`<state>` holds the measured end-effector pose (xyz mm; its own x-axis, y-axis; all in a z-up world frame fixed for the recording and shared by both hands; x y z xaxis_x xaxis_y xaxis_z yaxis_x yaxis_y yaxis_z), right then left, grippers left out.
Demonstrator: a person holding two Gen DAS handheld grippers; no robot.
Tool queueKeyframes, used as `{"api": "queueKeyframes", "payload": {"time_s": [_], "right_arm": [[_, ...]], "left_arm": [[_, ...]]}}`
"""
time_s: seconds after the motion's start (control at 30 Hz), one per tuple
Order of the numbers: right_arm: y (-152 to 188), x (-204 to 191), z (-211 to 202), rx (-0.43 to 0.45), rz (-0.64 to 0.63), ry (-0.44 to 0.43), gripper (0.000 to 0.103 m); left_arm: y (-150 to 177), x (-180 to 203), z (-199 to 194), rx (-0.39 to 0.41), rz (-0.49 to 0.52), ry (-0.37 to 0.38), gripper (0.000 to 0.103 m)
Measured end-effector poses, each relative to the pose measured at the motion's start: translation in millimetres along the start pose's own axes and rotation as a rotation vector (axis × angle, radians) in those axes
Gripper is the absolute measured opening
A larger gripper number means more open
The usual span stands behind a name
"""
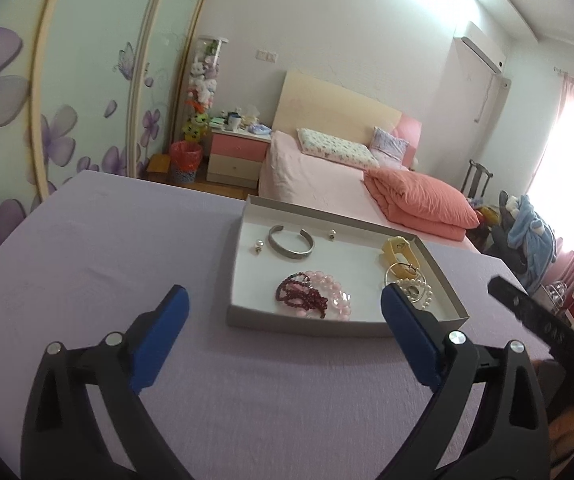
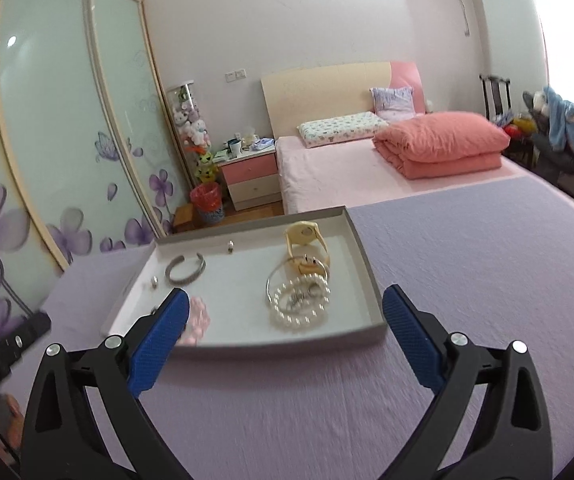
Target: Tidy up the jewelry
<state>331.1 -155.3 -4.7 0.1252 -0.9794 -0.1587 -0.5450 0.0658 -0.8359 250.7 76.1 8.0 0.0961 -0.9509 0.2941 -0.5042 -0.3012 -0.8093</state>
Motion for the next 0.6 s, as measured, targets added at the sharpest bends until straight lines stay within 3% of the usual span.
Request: {"api": "queueKeyframes", "payload": {"time_s": [0.6], "right_arm": [[44.6, -10.5, -35.6, 0.075, -0.09, 0.068, 0.097]], "left_arm": [[33.5, 16.9, -26.6, 0.029, 0.06, -0.002, 0.095]]}}
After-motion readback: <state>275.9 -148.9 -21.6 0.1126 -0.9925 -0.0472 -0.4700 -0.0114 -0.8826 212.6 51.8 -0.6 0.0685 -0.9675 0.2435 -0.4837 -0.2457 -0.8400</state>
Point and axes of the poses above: each gripper's, at about its wrist camera, not at the fingertips, and z roughly the way its jaws point, x to its right, y to its underside, the point moved 4 cm from there along z, roughly the way its jaws point, and after that the axes turned 4 degrees about y, right-handed, at the moved point
